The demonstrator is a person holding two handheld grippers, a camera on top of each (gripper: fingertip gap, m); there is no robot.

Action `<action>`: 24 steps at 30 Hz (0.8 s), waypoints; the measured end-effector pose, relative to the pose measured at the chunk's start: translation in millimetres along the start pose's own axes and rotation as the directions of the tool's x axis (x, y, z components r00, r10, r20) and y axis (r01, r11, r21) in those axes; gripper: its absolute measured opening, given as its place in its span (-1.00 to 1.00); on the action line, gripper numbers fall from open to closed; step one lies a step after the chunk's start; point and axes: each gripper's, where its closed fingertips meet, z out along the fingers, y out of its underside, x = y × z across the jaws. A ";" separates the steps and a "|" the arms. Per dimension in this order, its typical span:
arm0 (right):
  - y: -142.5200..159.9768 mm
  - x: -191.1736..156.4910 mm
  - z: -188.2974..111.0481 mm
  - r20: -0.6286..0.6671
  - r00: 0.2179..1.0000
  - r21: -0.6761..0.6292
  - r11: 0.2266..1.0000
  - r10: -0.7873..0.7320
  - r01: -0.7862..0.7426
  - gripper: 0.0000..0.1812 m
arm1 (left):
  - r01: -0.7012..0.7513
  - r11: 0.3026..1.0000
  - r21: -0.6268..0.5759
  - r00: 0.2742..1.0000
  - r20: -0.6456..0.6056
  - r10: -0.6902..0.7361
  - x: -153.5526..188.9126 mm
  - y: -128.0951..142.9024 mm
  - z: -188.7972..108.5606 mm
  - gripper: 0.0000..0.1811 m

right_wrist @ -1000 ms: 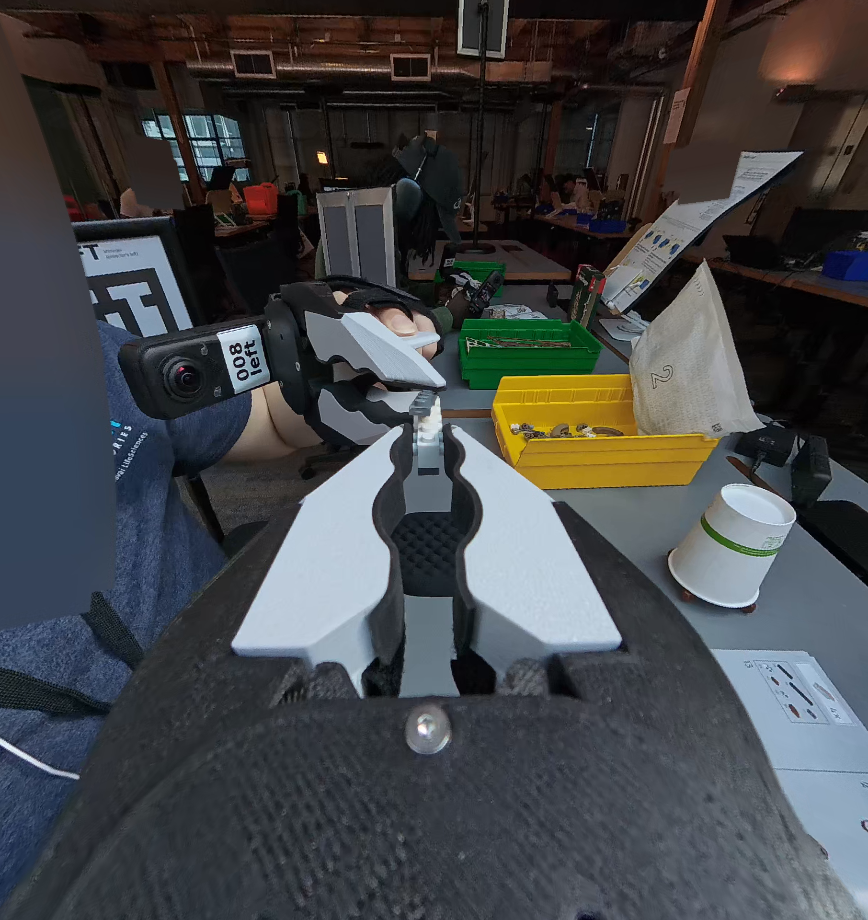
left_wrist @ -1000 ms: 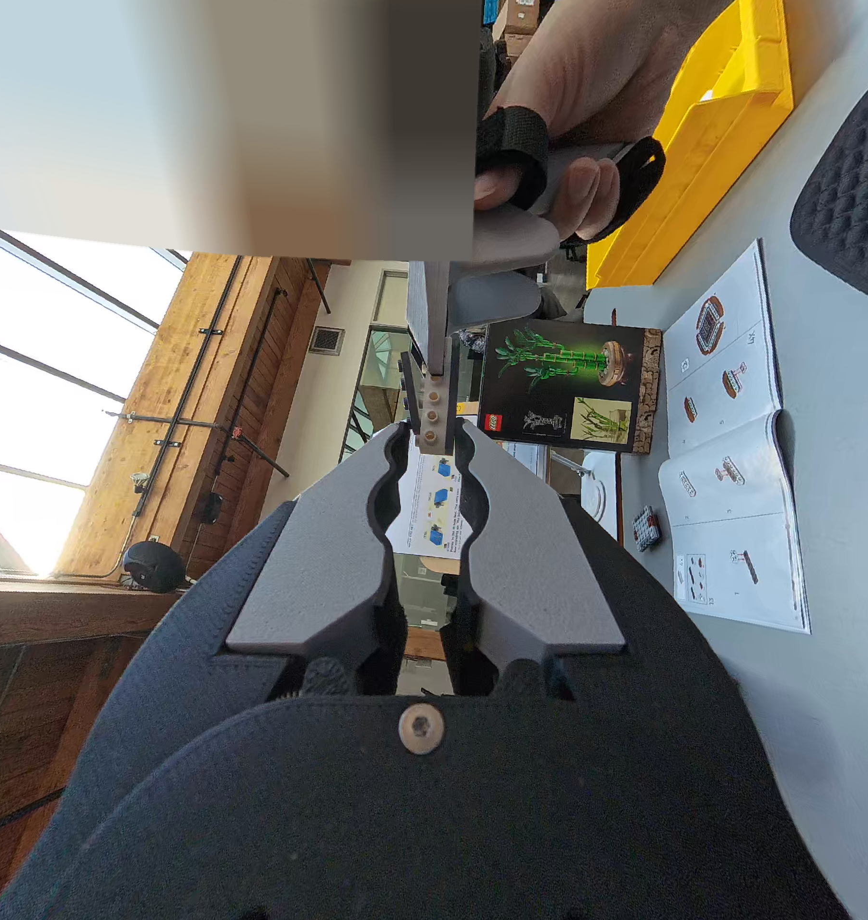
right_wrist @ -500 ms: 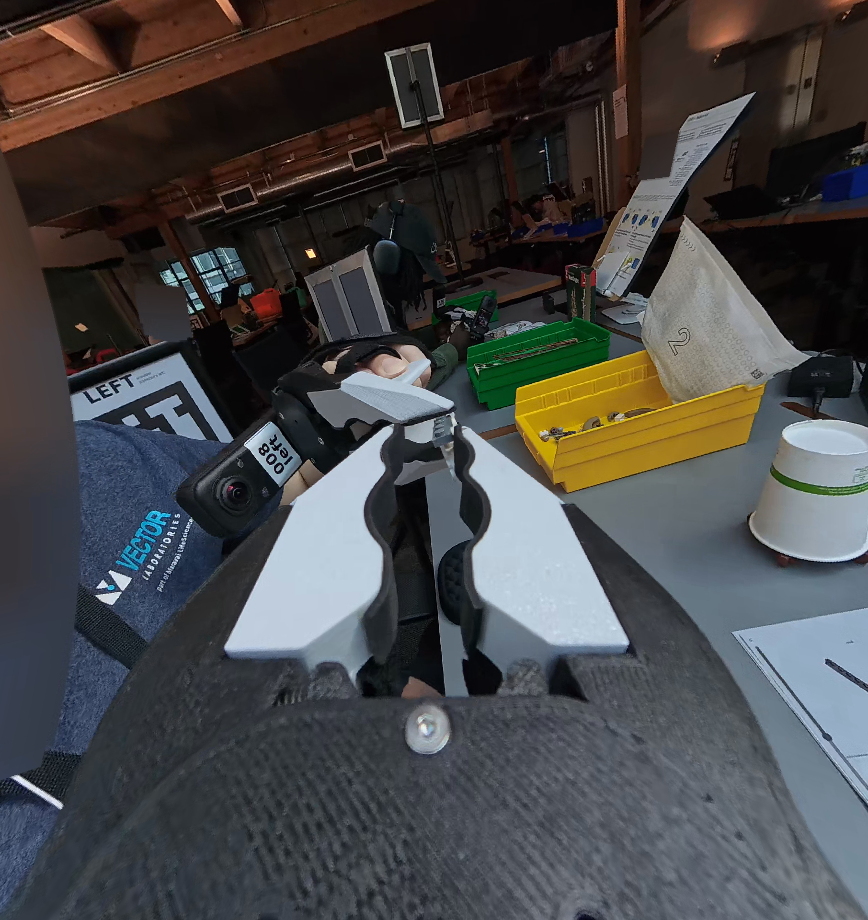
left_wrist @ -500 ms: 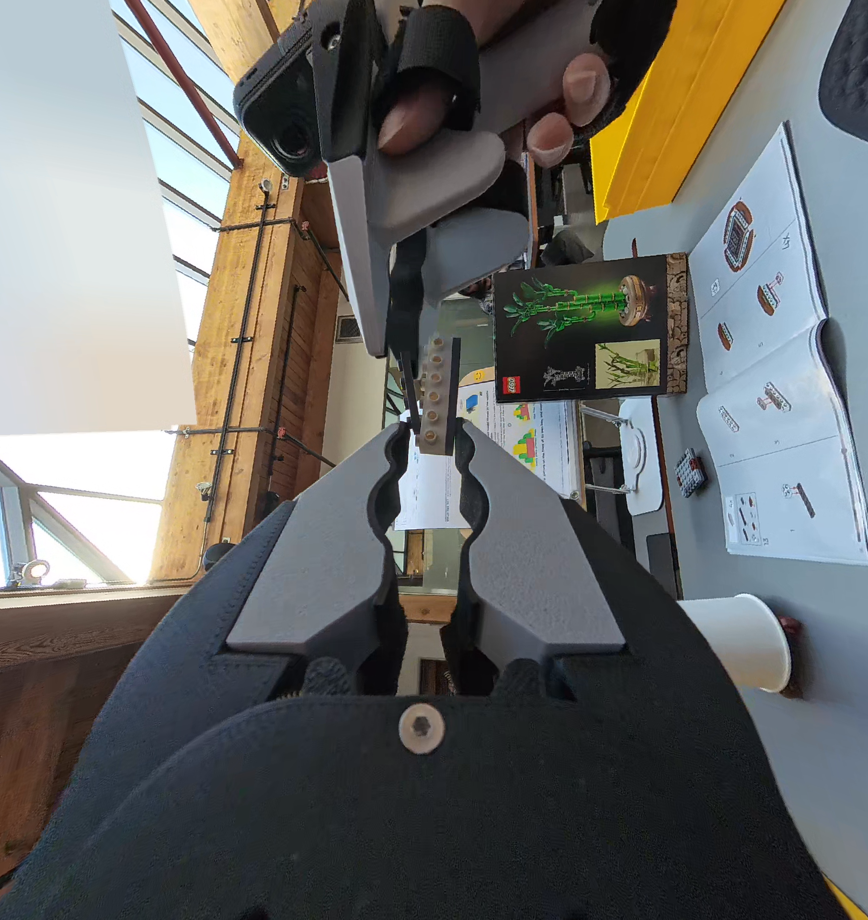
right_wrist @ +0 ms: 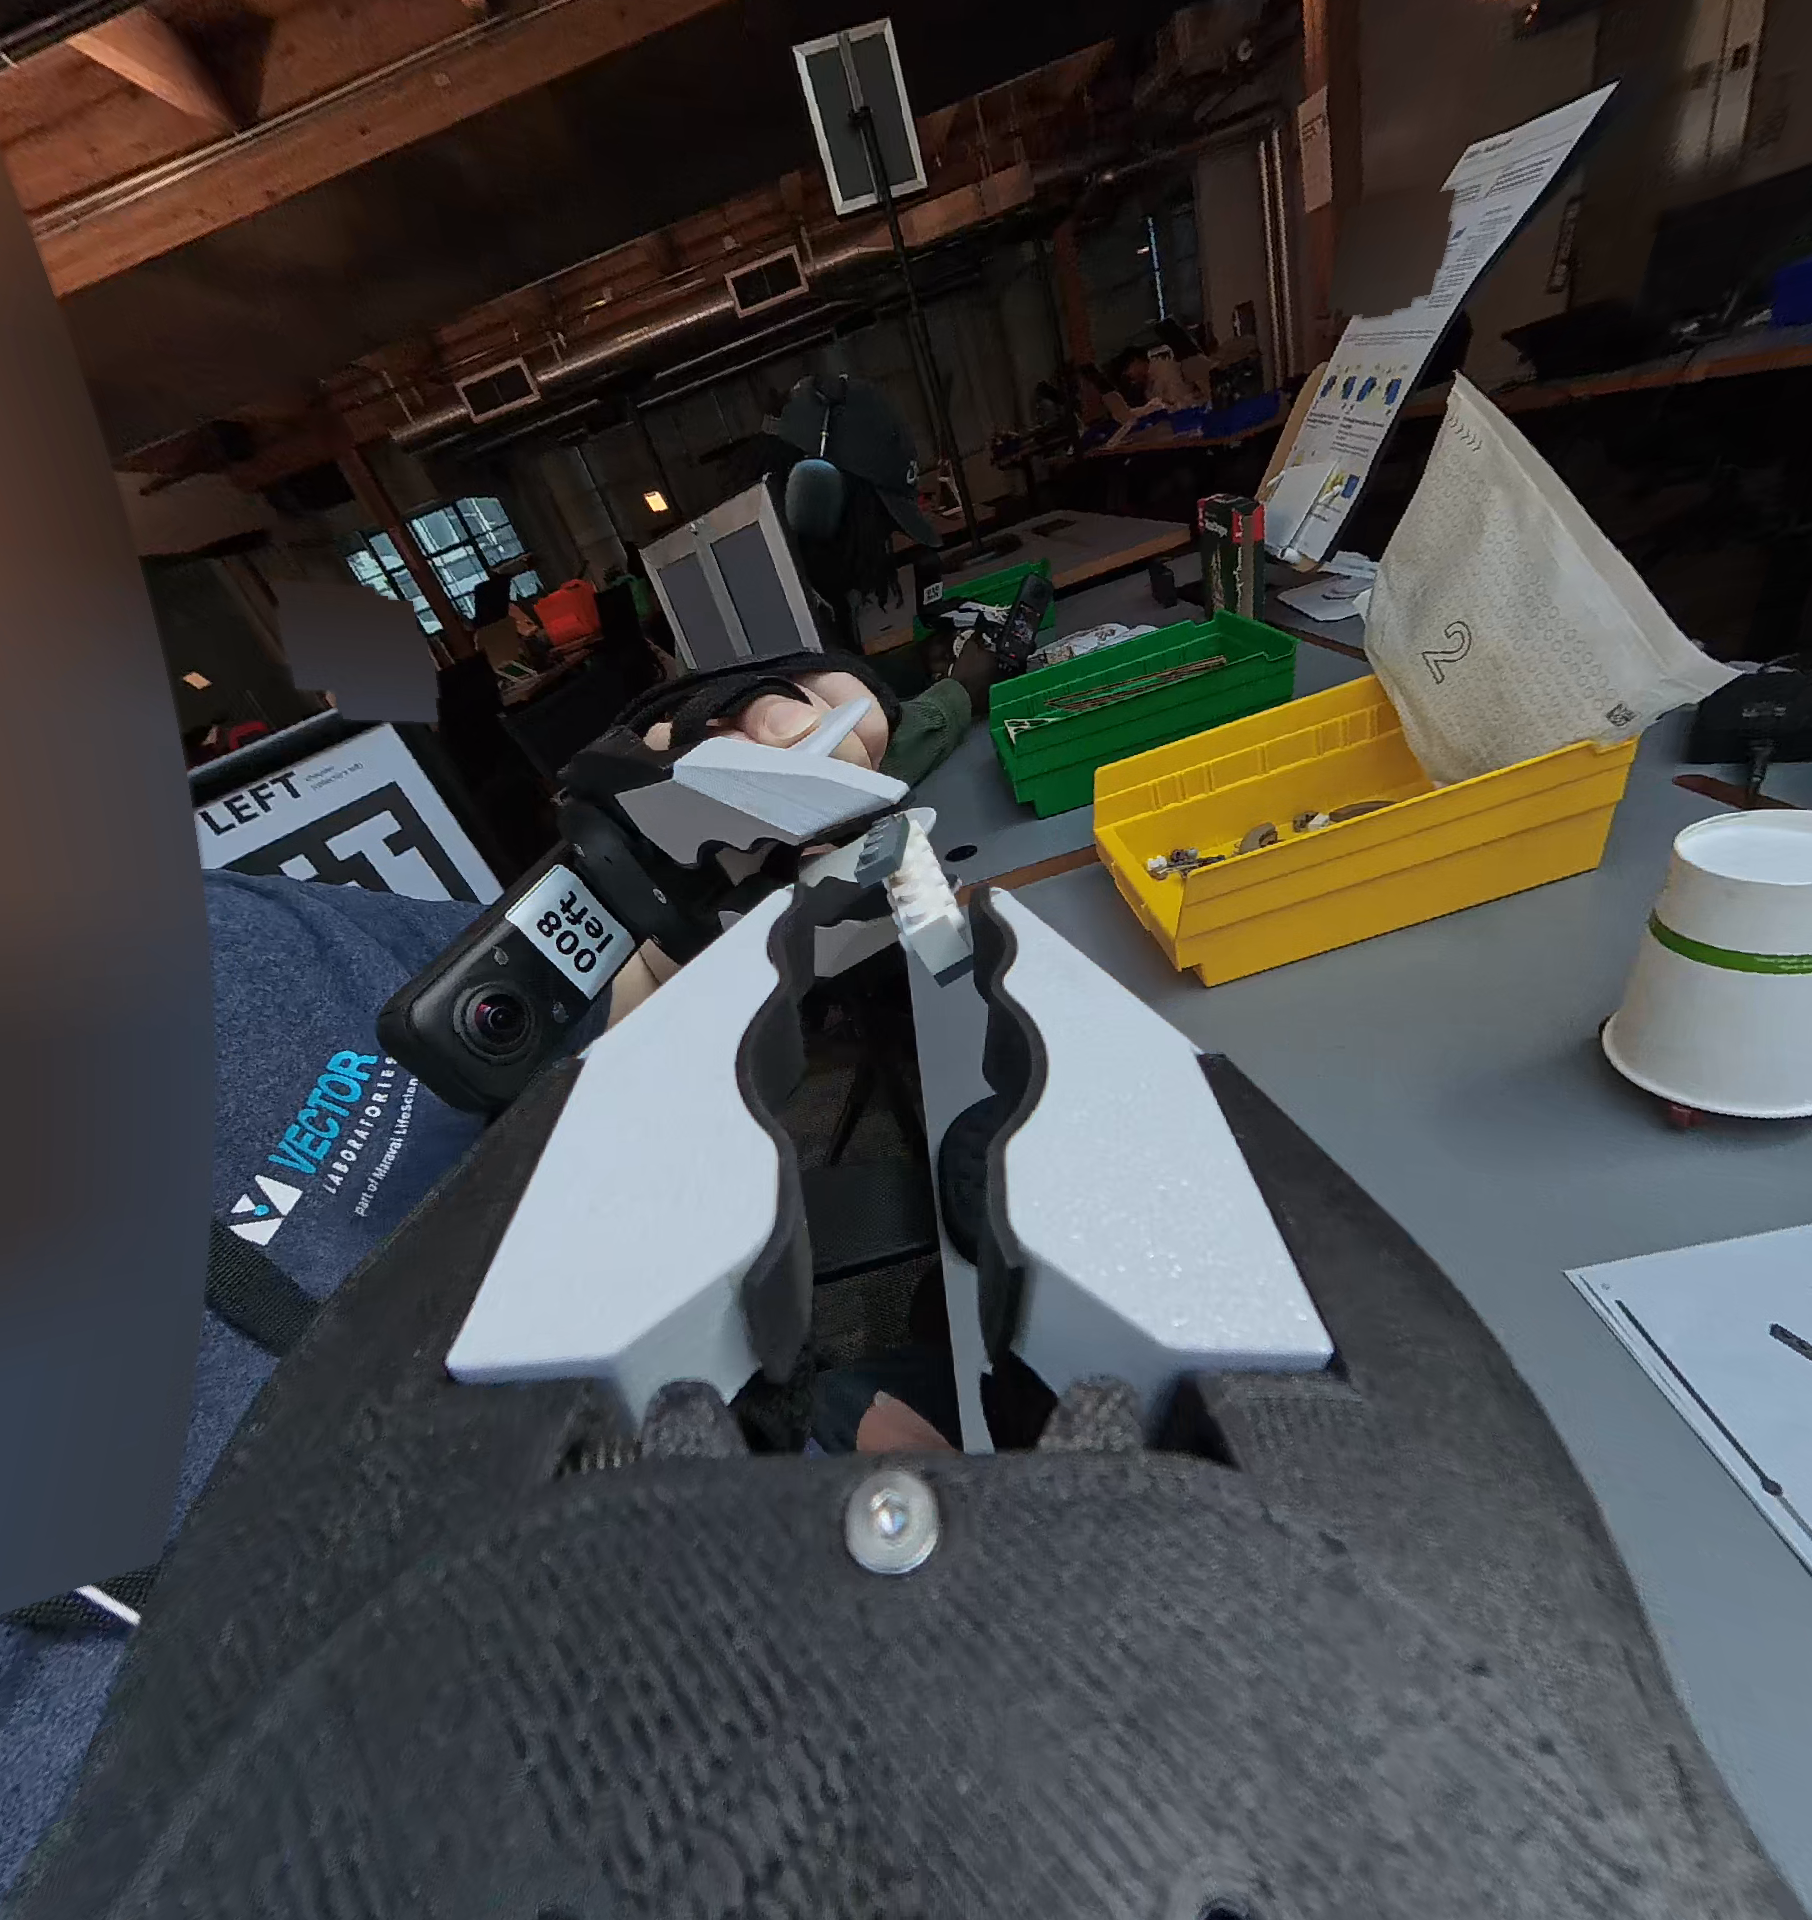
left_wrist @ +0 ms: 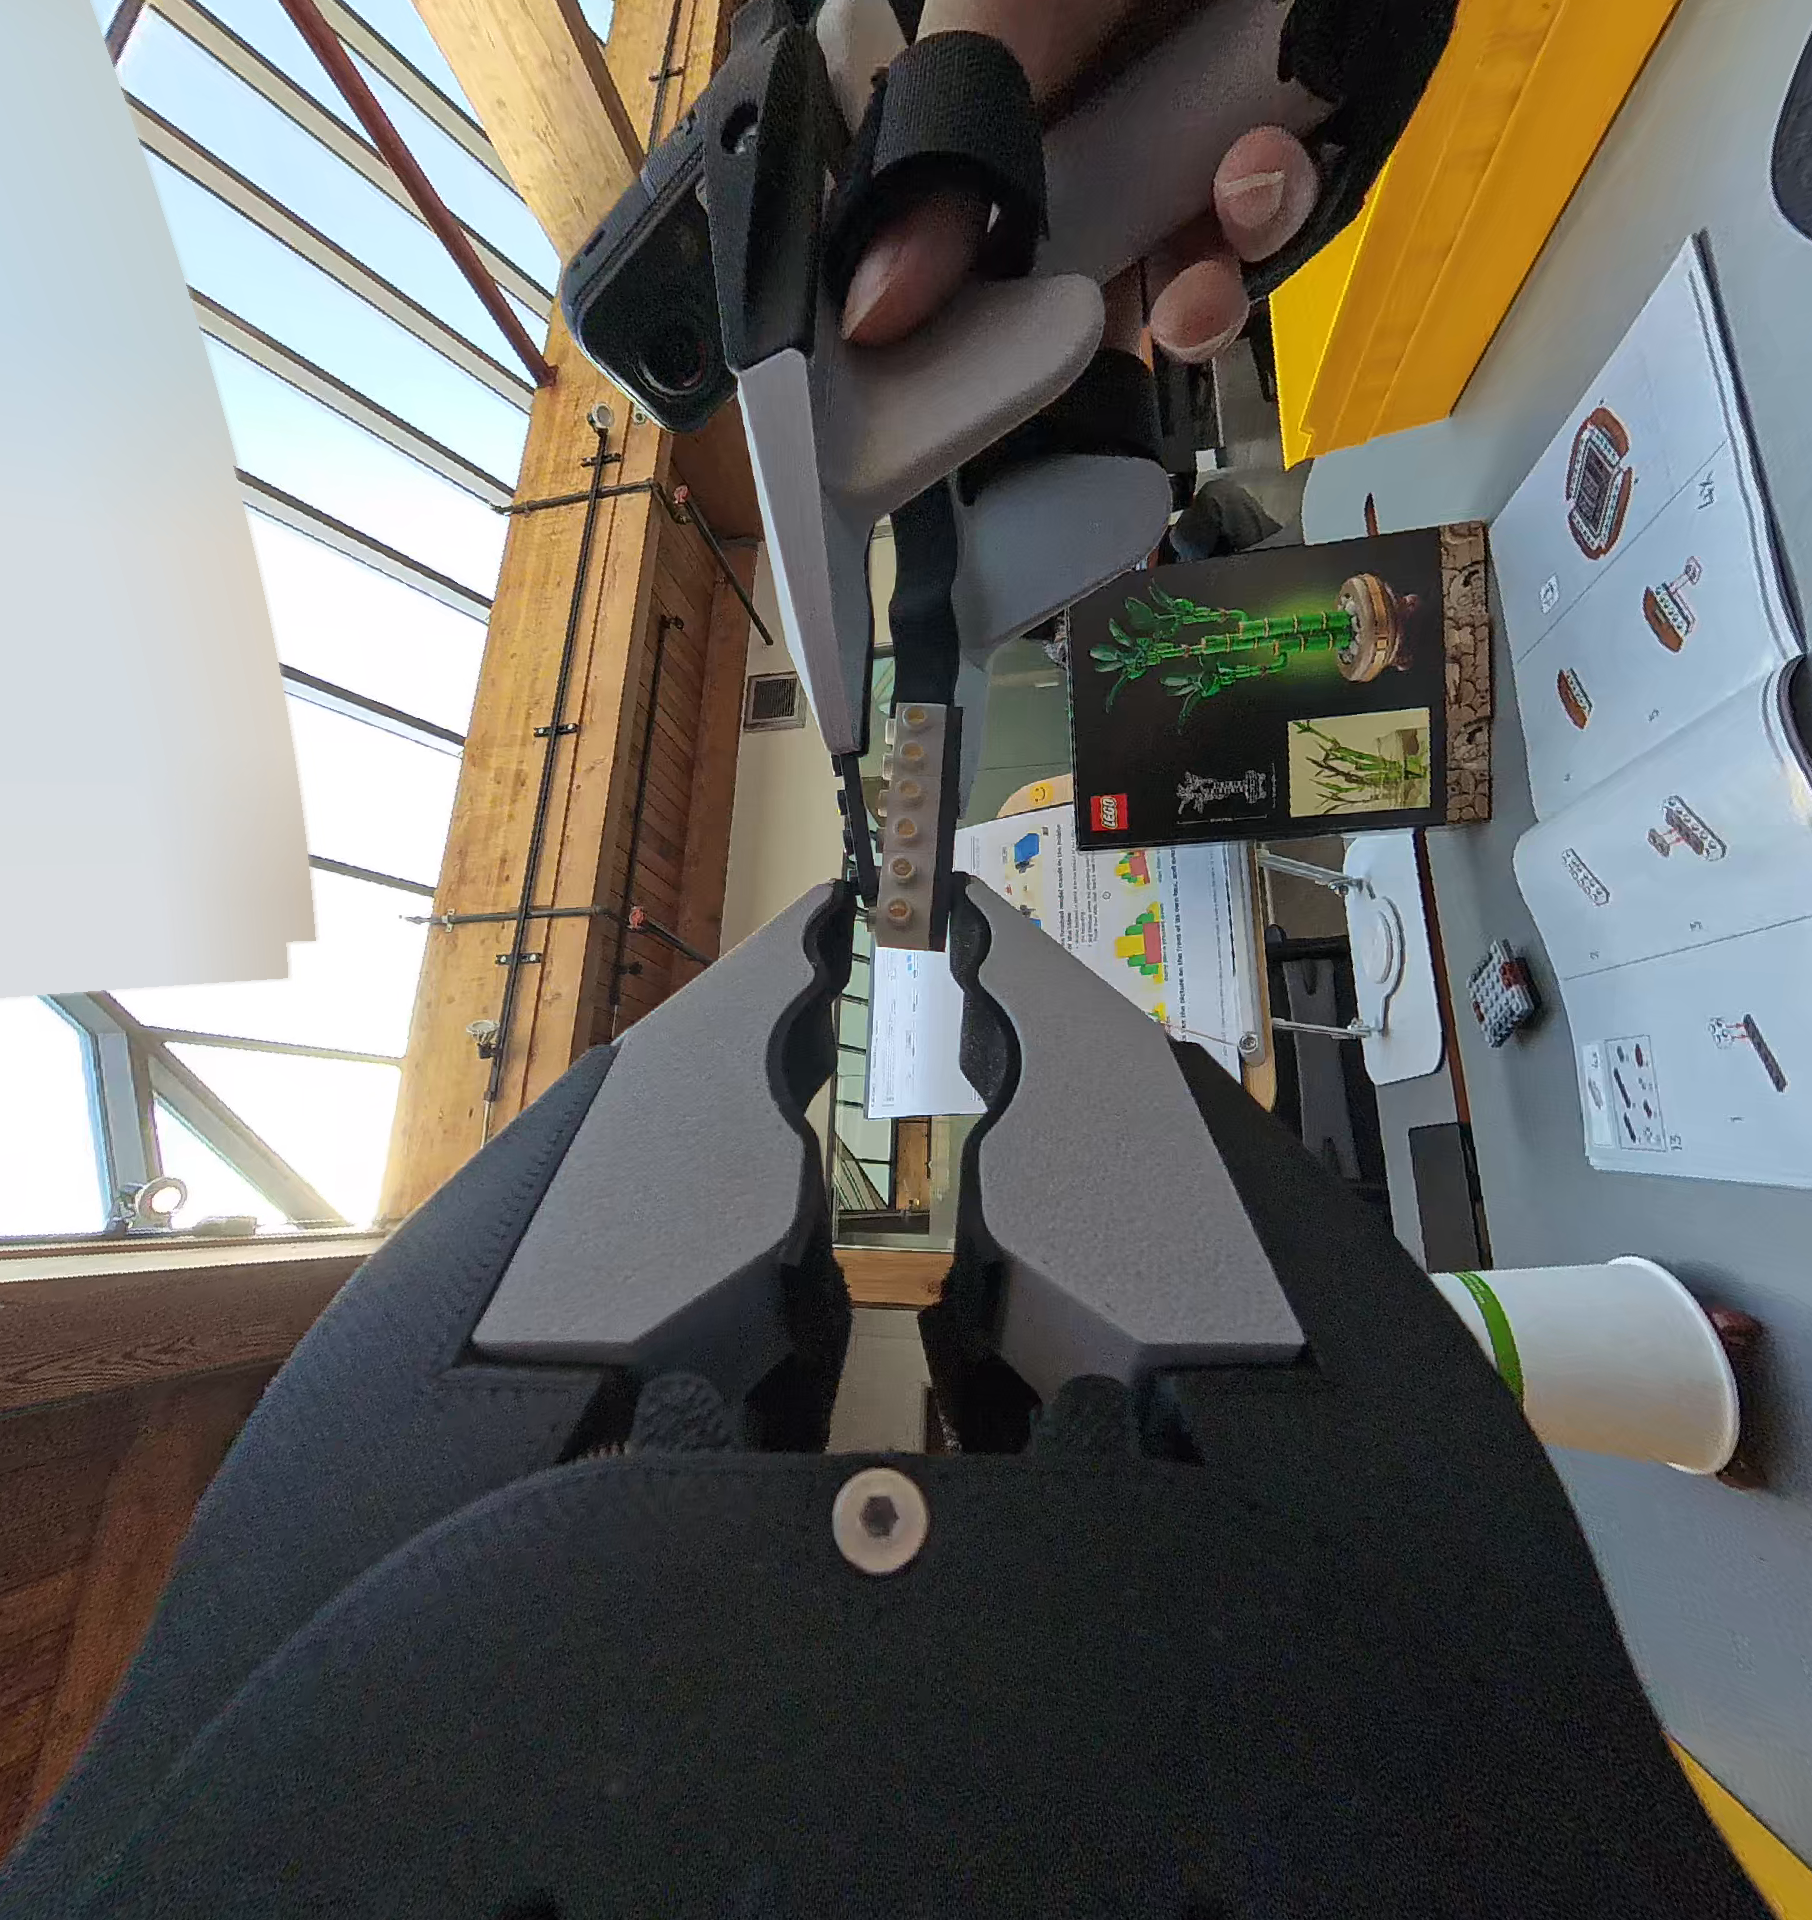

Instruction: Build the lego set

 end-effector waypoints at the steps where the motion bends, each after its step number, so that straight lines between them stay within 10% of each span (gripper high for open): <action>1: -1.1 -0.5 -0.5 0.011 1.000 0.010 1.000 0.023 -0.023 -0.69 | -0.005 1.000 0.002 1.000 0.002 0.005 0.1 -1.1 0.2 -0.82; 17: -1.1 4.0 -1.4 0.055 0.992 0.097 0.988 0.114 -0.119 -0.86 | -0.033 0.999 0.005 0.999 -0.027 0.033 9.0 -3.7 3.3 -0.82; 24: -2.5 -3.6 -3.1 0.000 0.981 0.078 0.978 -0.193 0.193 -0.69 | 0.051 0.998 0.043 0.998 -0.048 -0.049 7.3 -9.0 2.3 -0.82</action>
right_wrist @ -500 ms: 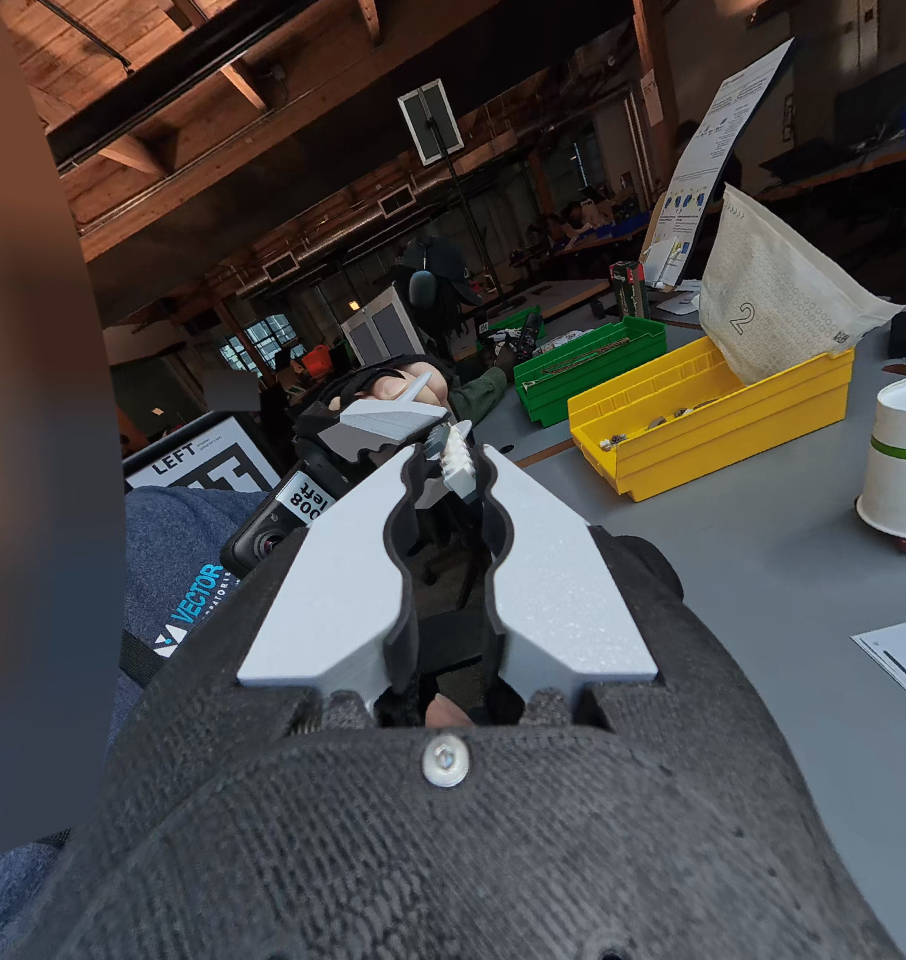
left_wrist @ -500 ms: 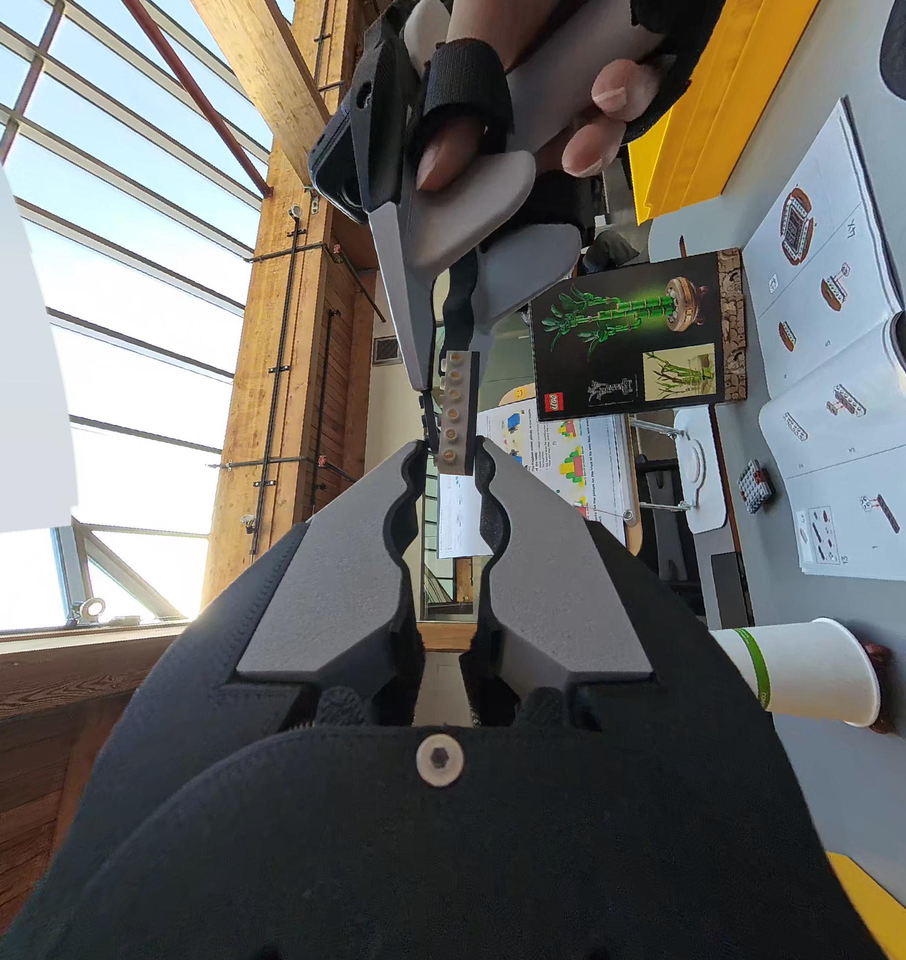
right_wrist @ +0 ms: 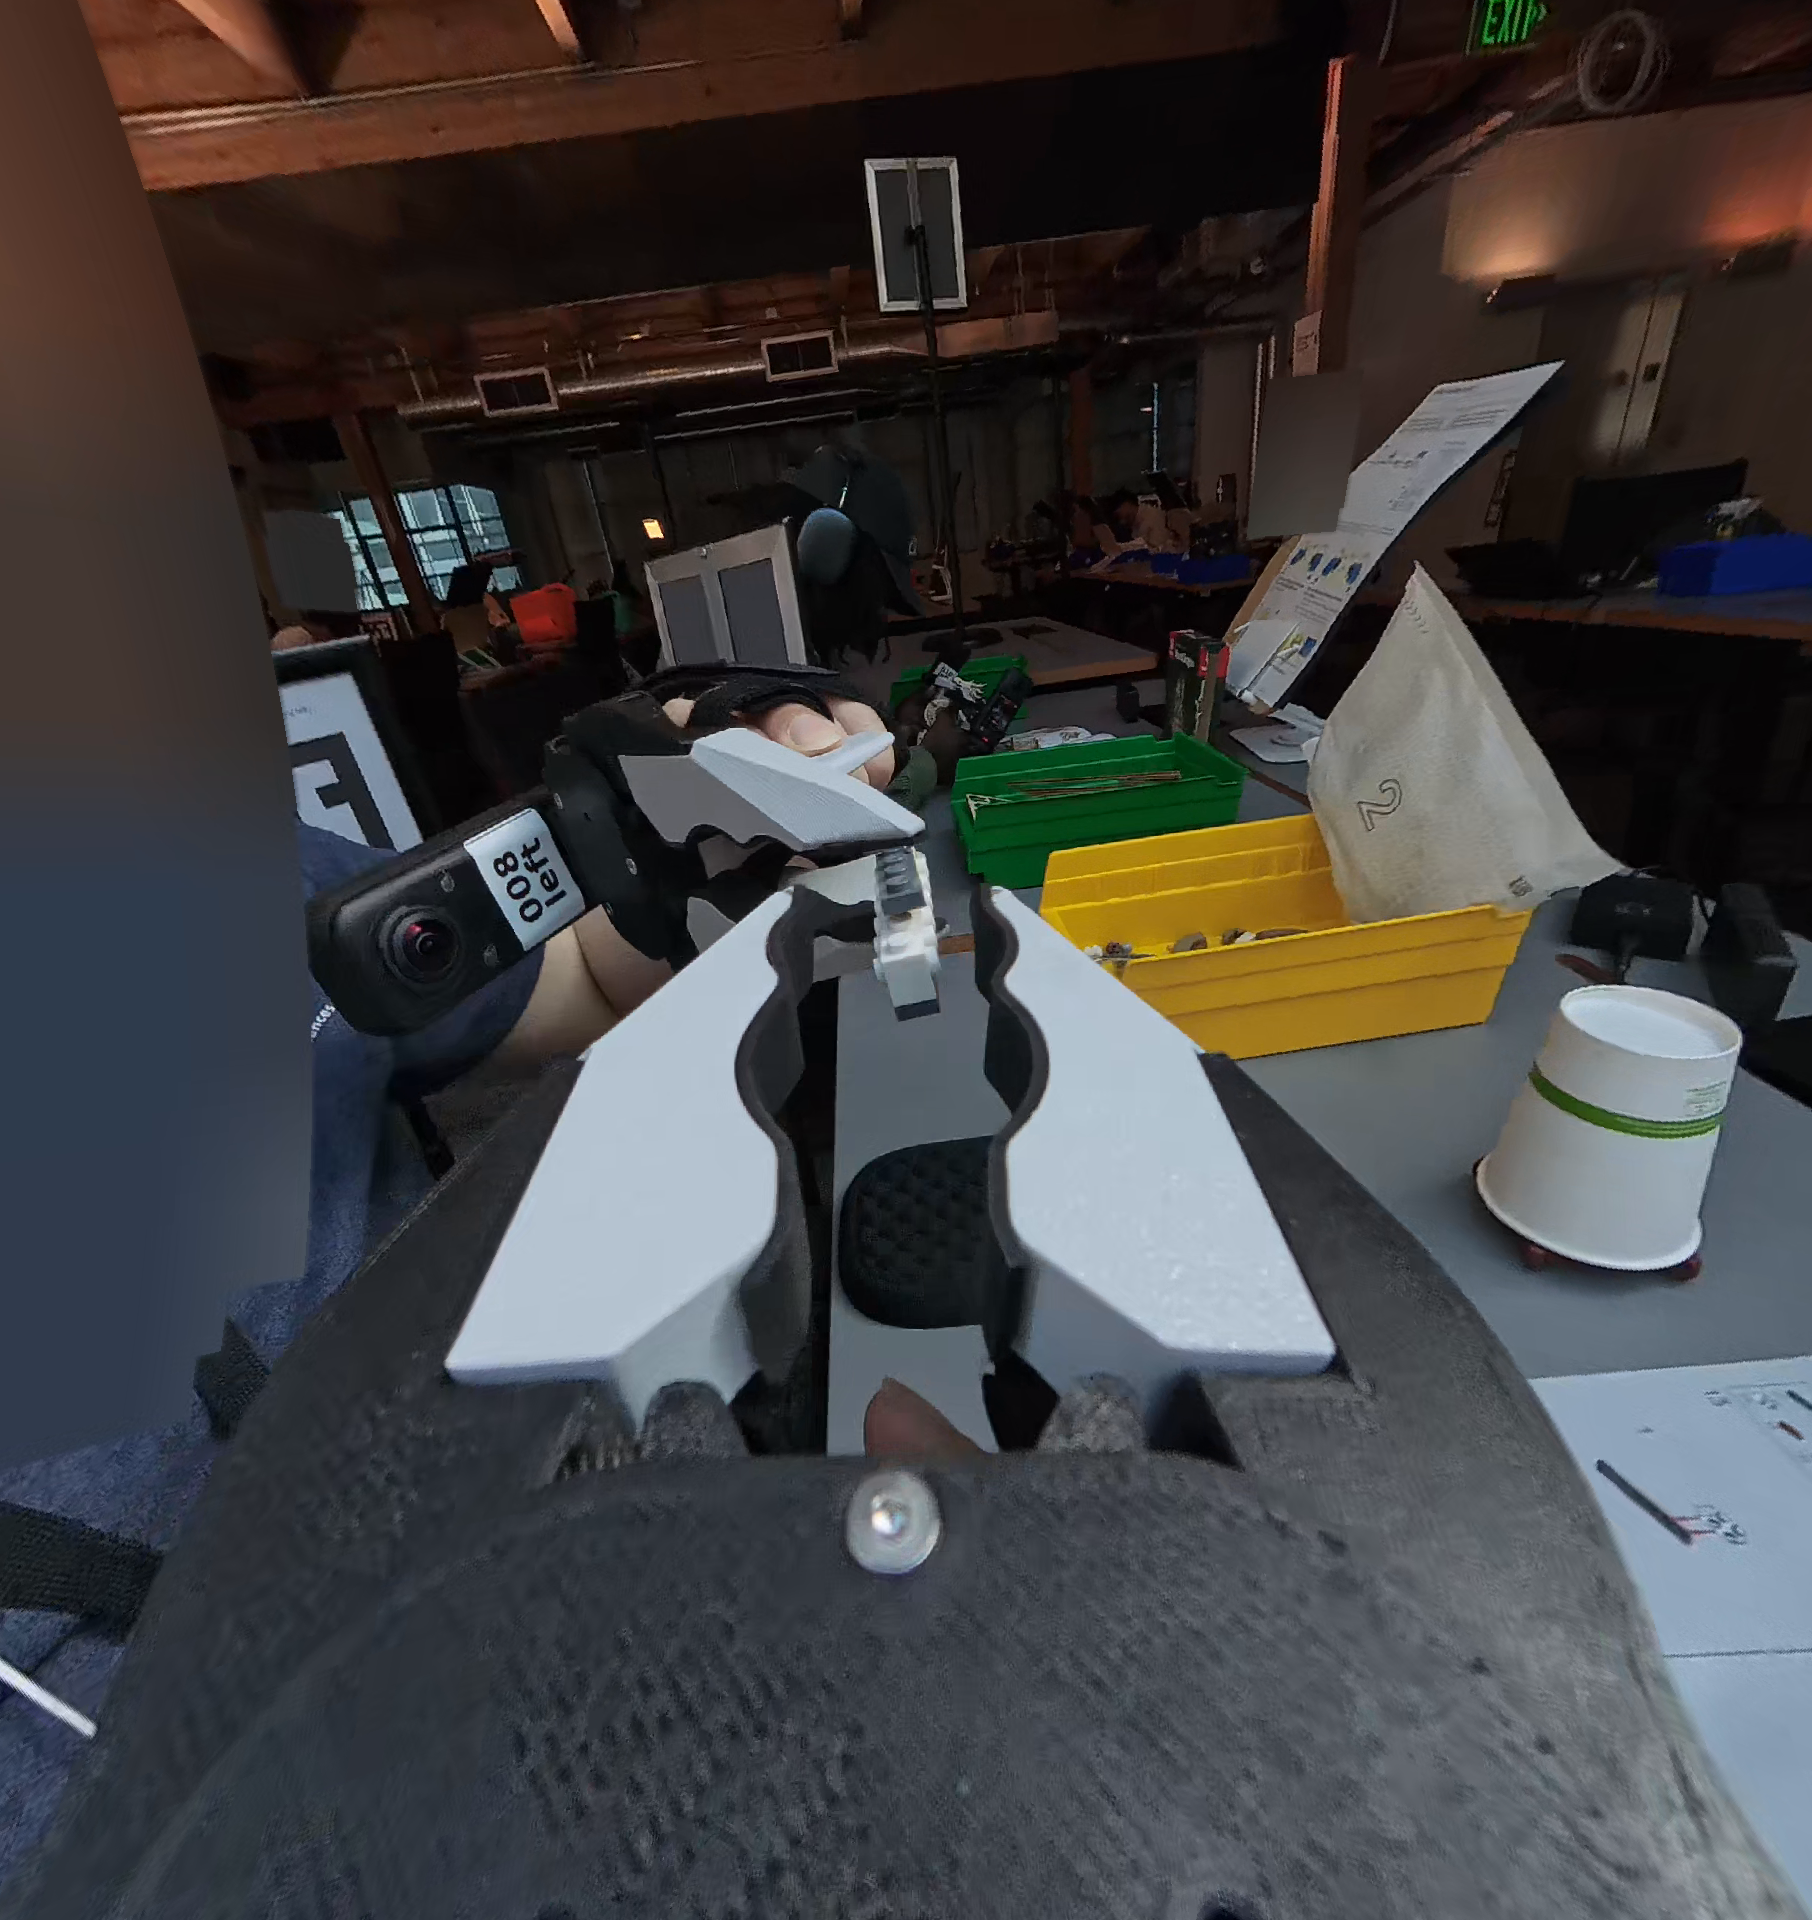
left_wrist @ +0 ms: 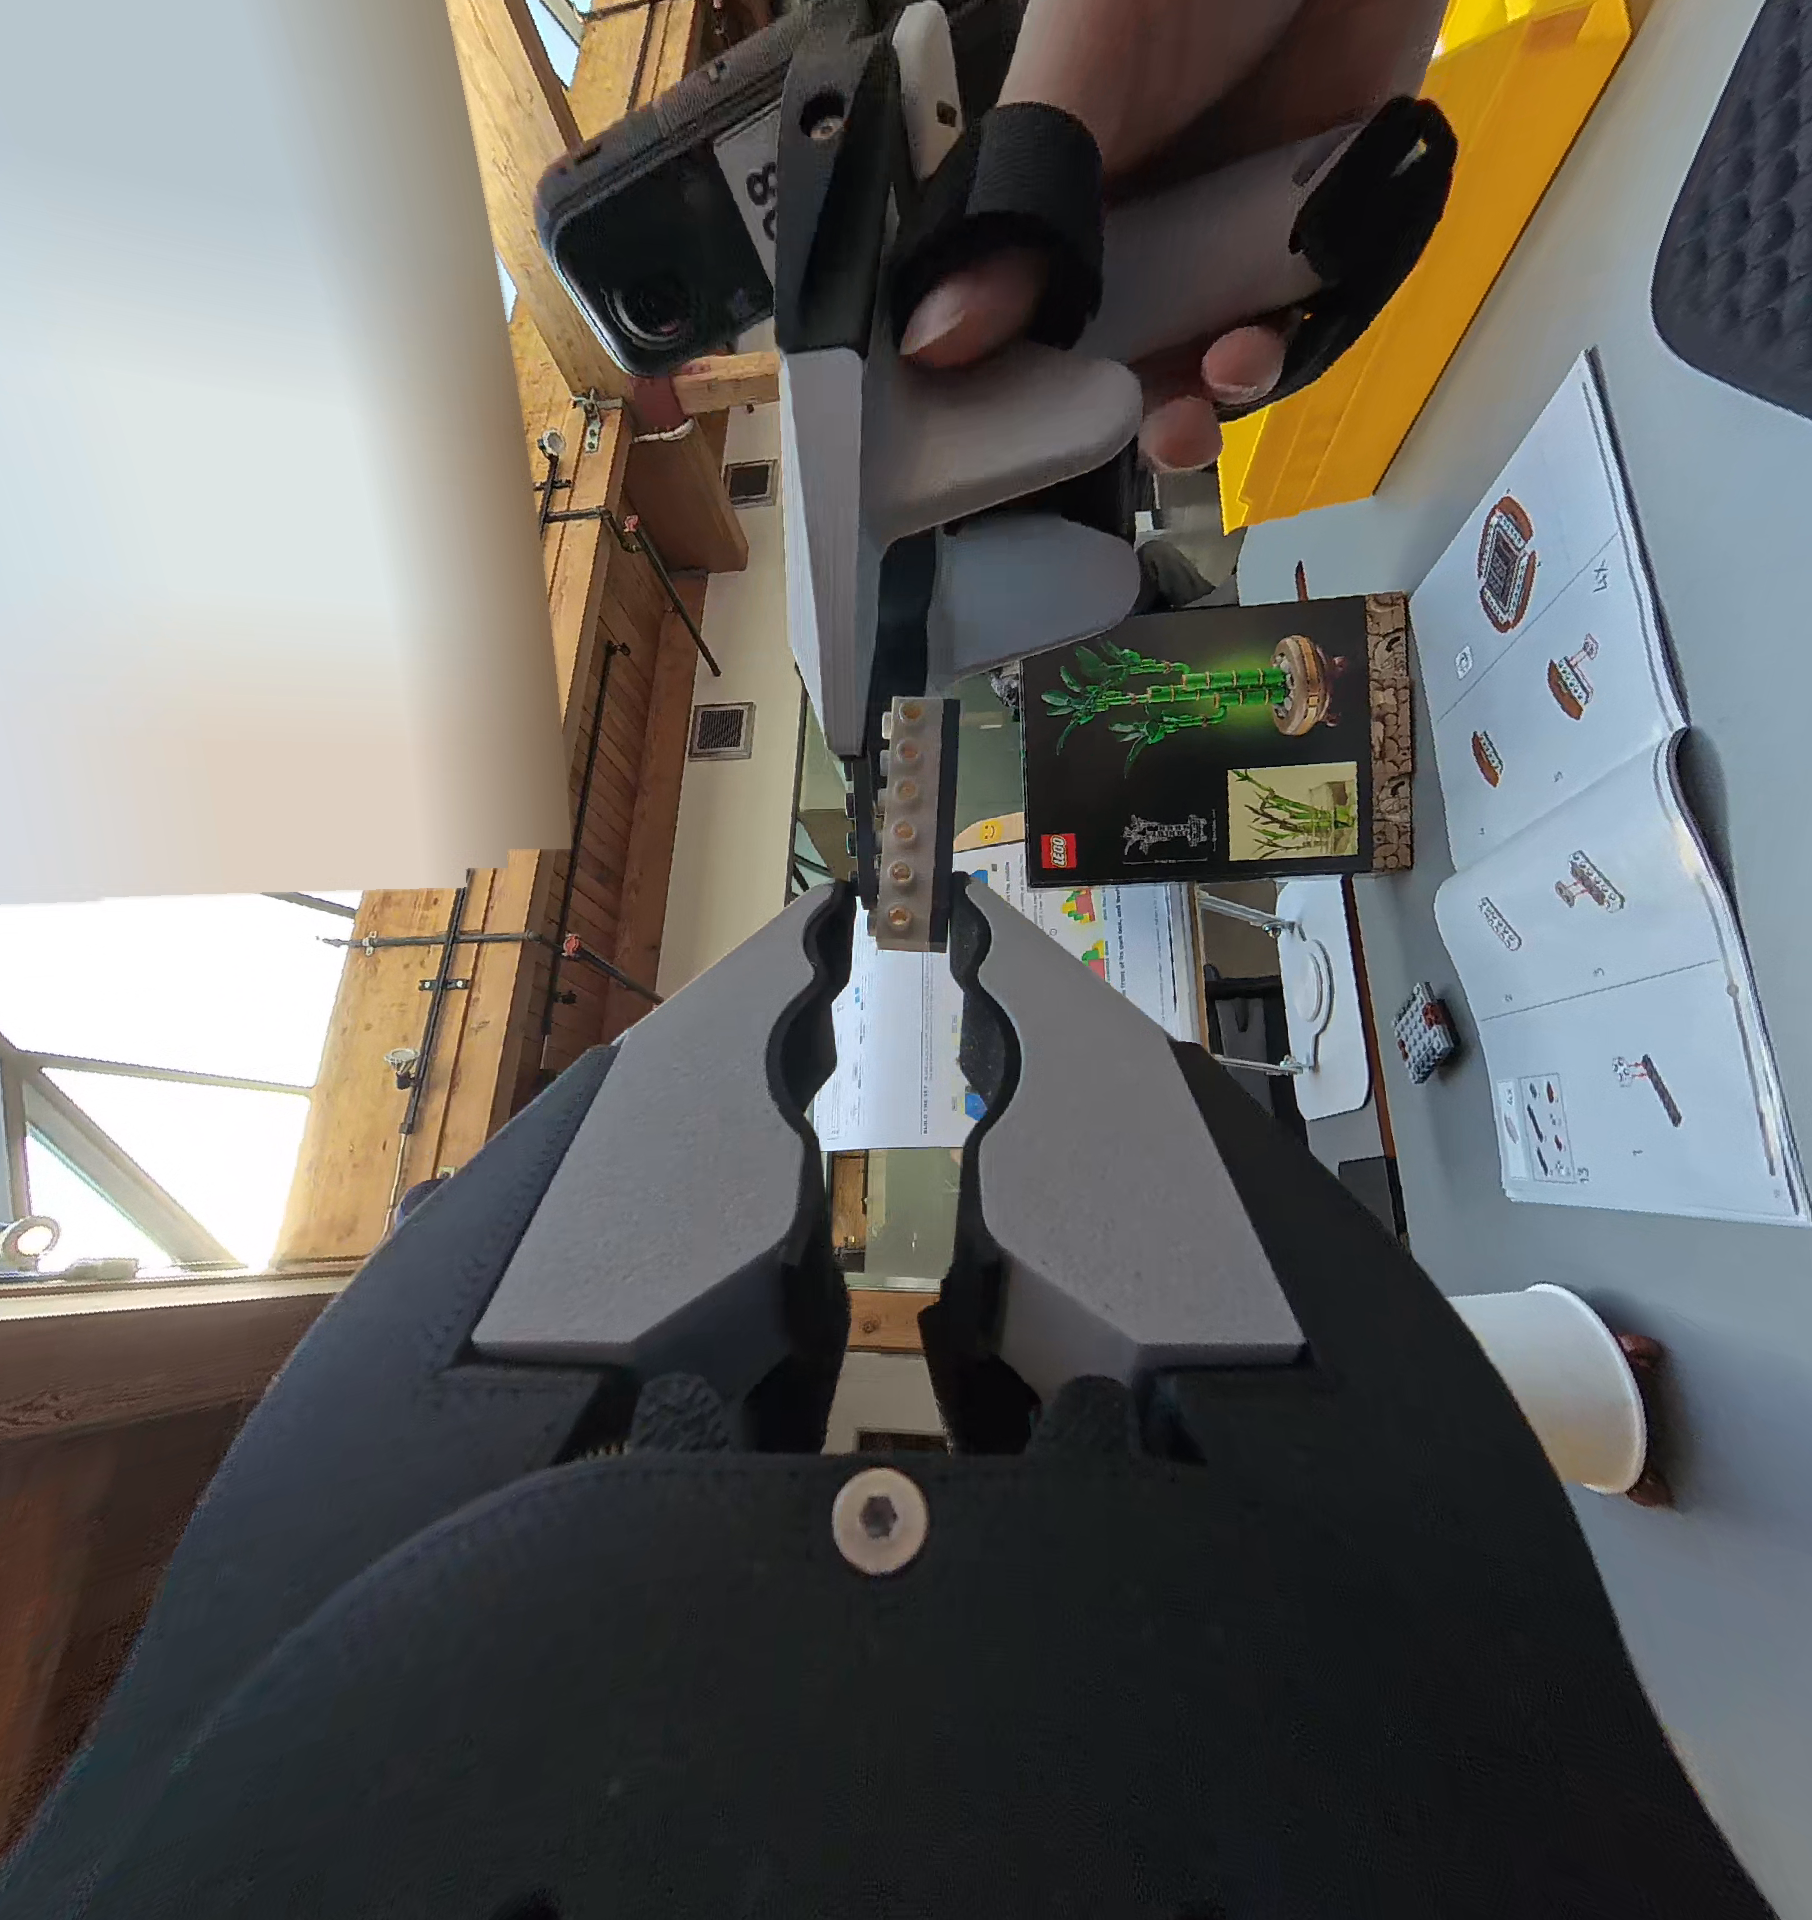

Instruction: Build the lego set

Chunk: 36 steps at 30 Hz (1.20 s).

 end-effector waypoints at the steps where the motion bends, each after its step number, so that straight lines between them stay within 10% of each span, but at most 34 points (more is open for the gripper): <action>1: -2.0 -3.3 -1.3 0.002 0.997 -0.004 0.997 -0.075 0.075 -0.65 | 0.013 1.000 0.004 1.000 -0.004 -0.013 -0.1 -0.5 -0.2 -0.82; 10: 2.3 -10.0 -9.9 0.027 0.612 -0.240 0.589 -0.790 0.771 -0.62 | 0.248 0.965 0.088 0.963 -0.133 -0.235 -0.4 -12.5 -3.2 -0.83; 36: 19.6 -17.1 -6.4 0.101 0.713 -0.299 0.662 -0.694 0.687 -0.78 | 0.582 0.809 0.075 0.767 -0.381 -0.517 10.9 -23.1 -7.4 -0.83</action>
